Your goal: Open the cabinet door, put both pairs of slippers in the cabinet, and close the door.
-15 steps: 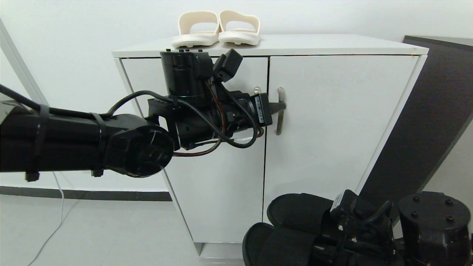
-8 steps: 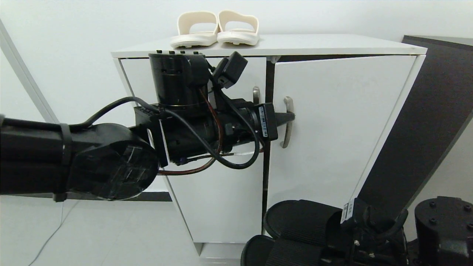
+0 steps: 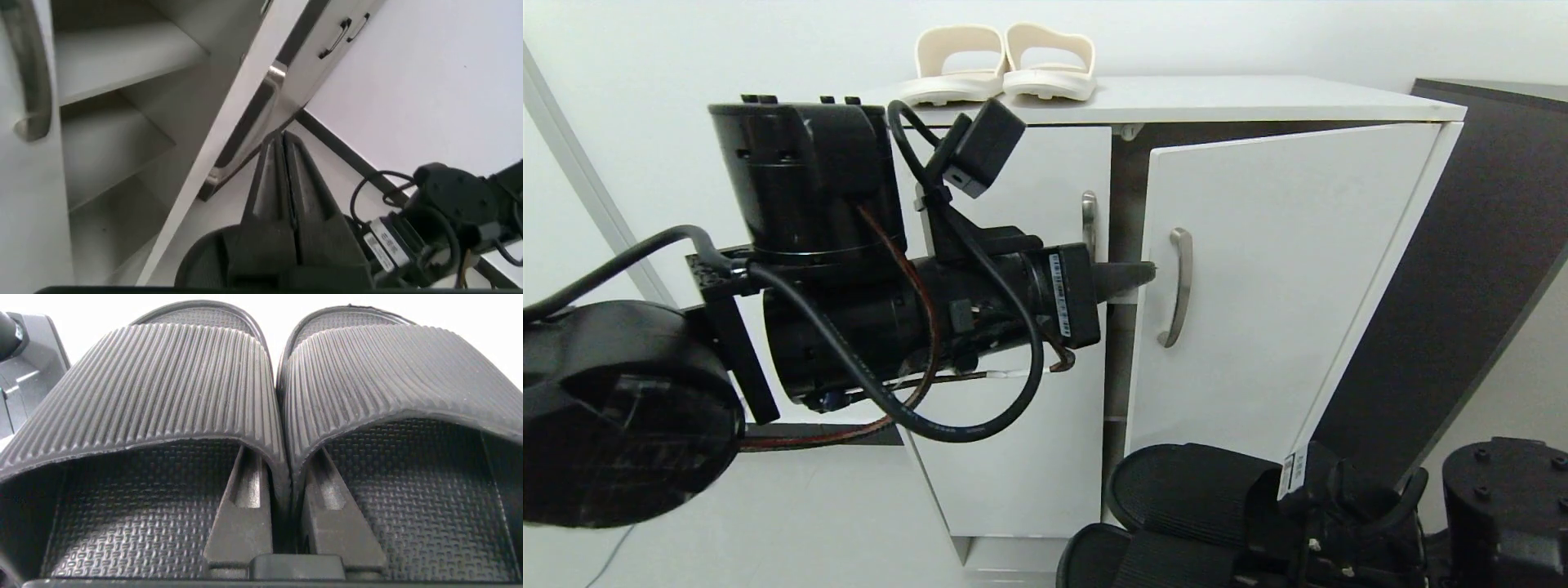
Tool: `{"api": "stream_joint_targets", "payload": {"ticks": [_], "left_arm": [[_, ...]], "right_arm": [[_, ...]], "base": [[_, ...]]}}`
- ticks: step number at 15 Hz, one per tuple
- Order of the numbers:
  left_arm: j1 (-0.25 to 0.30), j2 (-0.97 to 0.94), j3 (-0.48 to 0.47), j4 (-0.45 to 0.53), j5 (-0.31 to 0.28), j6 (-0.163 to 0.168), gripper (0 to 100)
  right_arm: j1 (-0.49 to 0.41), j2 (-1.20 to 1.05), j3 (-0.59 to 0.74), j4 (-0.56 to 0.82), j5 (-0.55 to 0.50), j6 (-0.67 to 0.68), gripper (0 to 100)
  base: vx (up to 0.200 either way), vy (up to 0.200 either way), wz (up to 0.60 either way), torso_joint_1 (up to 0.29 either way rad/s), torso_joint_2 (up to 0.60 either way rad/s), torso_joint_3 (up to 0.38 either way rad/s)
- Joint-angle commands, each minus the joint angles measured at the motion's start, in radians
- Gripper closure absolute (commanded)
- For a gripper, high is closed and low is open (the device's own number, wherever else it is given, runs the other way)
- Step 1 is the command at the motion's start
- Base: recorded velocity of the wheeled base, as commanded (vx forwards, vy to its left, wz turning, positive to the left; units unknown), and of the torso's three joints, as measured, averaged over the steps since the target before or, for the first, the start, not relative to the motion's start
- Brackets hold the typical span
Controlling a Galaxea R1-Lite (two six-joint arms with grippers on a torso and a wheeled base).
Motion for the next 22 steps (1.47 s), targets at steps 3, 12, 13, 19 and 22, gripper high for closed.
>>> {"api": "stream_joint_targets", "payload": {"ticks": [3, 12, 13, 19, 22], "left_arm": [[0.053, -0.002, -0.01, -0.003, -0.005, -0.007, 100], [0.093, 0.156, -0.168, -0.003, -0.005, -0.01, 100], [0.093, 0.162, -0.176, -0.003, -0.005, -0.01, 100], [0.093, 0.196, -0.211, -0.005, 0.004, -0.024, 100], [0.09, 0.227, -0.249, -0.014, 0.029, -0.039, 100]], "right_arm": [[0.0, 0.005, 0.005, 0.0, -0.001, -0.019, 100], [0.014, 0.018, 0.005, 0.003, -0.004, -0.02, 100], [0.017, 0.029, 0.002, 0.0, -0.004, -0.02, 100], [0.038, 0.044, 0.006, 0.002, -0.005, -0.017, 100], [0.055, 0.044, 0.011, 0.002, -0.004, -0.014, 100]], "base": [[0.0, 0.0, 0.0, 0.0, 0.0, 0.0], [0.0, 0.0, 0.0, 0.0, 0.0, 0.0], [0.0, 0.0, 0.0, 0.0, 0.0, 0.0], [-0.067, 0.0, 0.0, 0.001, 0.0, 0.001], [-0.2, 0.0, 0.0, 0.006, 0.0, -0.002]]}}
